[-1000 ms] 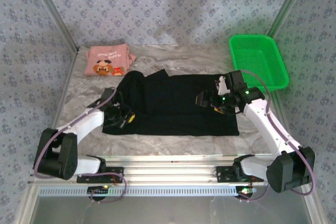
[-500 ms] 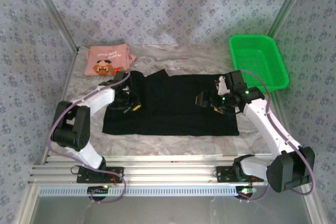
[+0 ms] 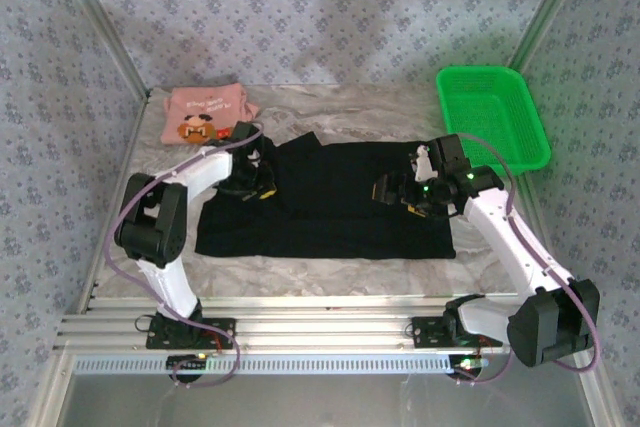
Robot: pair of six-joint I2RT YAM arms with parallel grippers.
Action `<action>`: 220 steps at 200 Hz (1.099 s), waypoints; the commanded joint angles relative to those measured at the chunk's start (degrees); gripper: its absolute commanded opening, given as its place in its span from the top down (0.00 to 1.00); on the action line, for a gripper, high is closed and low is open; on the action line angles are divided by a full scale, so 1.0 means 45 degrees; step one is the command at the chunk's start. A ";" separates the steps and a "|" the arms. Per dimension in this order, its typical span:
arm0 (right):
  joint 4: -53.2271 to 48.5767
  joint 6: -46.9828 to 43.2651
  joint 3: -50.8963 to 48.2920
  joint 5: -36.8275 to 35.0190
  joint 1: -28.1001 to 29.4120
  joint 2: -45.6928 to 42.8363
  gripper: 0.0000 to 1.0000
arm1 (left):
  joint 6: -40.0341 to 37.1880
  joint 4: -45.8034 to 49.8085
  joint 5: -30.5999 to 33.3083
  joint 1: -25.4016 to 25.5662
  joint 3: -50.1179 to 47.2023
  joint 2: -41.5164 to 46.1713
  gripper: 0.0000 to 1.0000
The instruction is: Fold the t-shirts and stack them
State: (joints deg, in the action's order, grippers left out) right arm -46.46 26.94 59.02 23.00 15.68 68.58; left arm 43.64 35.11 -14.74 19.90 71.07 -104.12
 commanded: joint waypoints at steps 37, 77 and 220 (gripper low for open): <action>-0.0105 -0.0187 -0.0201 0.0042 0.0108 0.0112 0.00 | -0.1129 0.0484 0.0180 0.0243 0.1355 -0.0744 1.00; -0.0127 -0.0182 -0.0245 -0.0010 0.0098 0.0112 0.00 | -0.1391 -0.0024 -0.0024 0.0401 0.1317 -0.0667 1.00; 0.0415 0.0106 -0.0418 0.0183 0.0117 0.0666 0.00 | -0.0504 -0.2282 -0.0364 0.0248 0.0181 0.1122 0.30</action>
State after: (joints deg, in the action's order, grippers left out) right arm -45.32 27.18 56.90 23.09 15.70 70.52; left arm 39.09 28.36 -15.44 21.39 73.17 -104.68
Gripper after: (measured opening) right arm 0.998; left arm 0.688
